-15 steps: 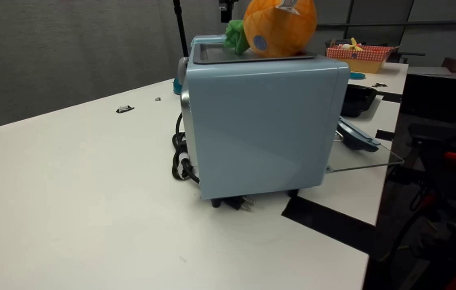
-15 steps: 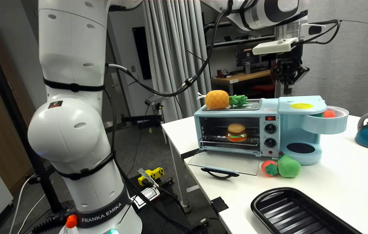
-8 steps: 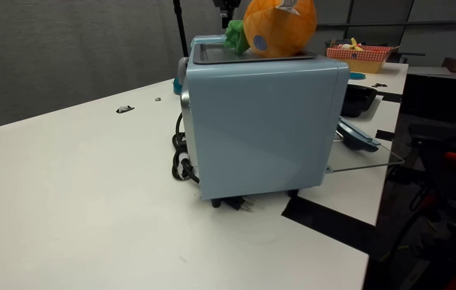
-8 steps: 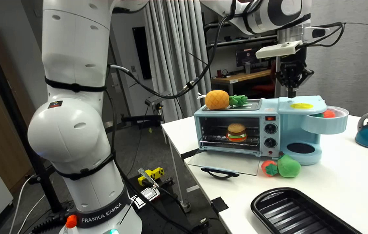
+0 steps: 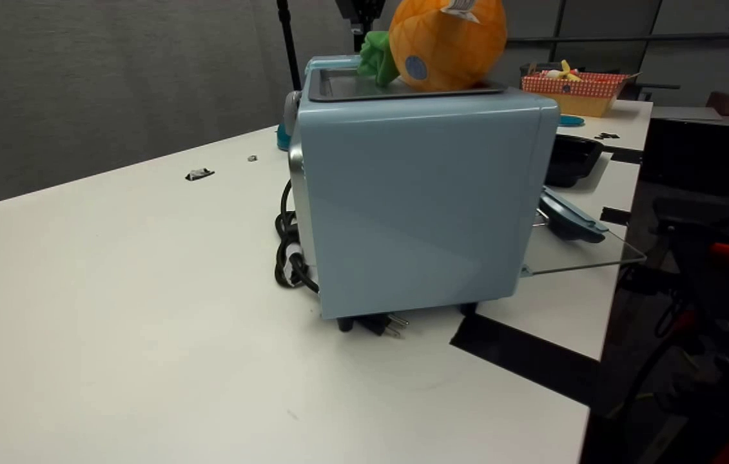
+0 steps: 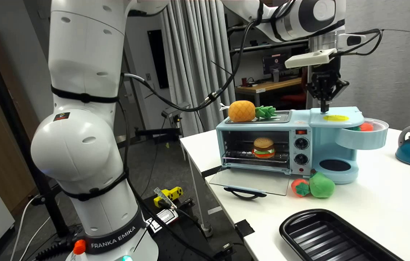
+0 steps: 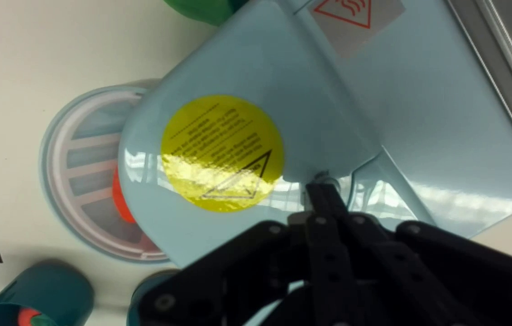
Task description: Press the yellow button on the machine
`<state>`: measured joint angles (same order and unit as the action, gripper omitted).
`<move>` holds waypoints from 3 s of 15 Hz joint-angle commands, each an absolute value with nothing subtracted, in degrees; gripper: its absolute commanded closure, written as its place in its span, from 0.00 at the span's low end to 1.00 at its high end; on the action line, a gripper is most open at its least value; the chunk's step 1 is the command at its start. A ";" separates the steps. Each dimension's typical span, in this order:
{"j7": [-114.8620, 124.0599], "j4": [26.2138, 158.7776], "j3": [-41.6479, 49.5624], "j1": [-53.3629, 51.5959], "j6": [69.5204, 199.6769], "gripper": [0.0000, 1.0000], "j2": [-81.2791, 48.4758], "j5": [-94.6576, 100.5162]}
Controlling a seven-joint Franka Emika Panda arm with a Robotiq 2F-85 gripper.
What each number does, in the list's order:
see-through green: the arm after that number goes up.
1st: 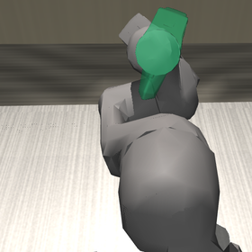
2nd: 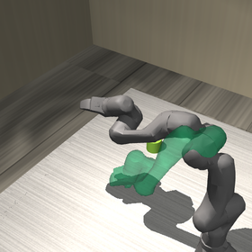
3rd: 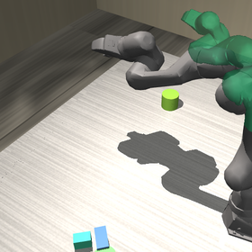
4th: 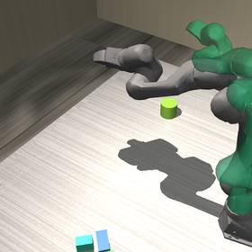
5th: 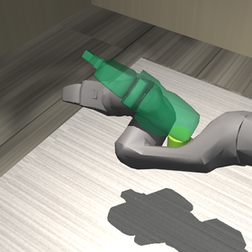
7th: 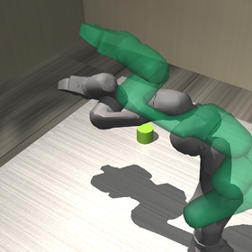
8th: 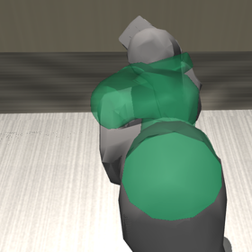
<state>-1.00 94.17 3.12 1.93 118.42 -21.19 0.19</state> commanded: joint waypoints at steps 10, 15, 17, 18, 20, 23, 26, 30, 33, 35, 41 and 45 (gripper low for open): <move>-0.02 93.40 3.04 1.96 119.26 1.00 -23.18 1.59; 0.66 93.79 3.12 2.46 123.85 1.00 -26.43 0.60; 0.99 93.67 3.10 2.87 124.41 1.00 -28.34 -0.19; 1.62 93.92 3.35 2.76 124.74 1.00 -28.54 0.26; 2.55 94.36 3.61 2.67 124.60 1.00 -28.26 0.71; 3.05 94.37 3.65 2.83 124.23 1.00 -28.19 0.62; 3.04 93.96 3.52 3.07 124.12 1.00 -28.35 -0.12; 3.16 94.74 3.42 3.02 123.92 1.00 -25.59 -0.43; 3.11 95.62 3.31 3.15 123.61 1.00 -23.02 -1.13; 2.76 96.50 3.05 3.35 123.73 1.00 -20.85 -2.05; 1.11 100.39 2.60 4.20 126.42 1.00 -13.78 -4.08; -0.74 106.09 2.69 4.36 127.19 1.00 -6.27 -5.56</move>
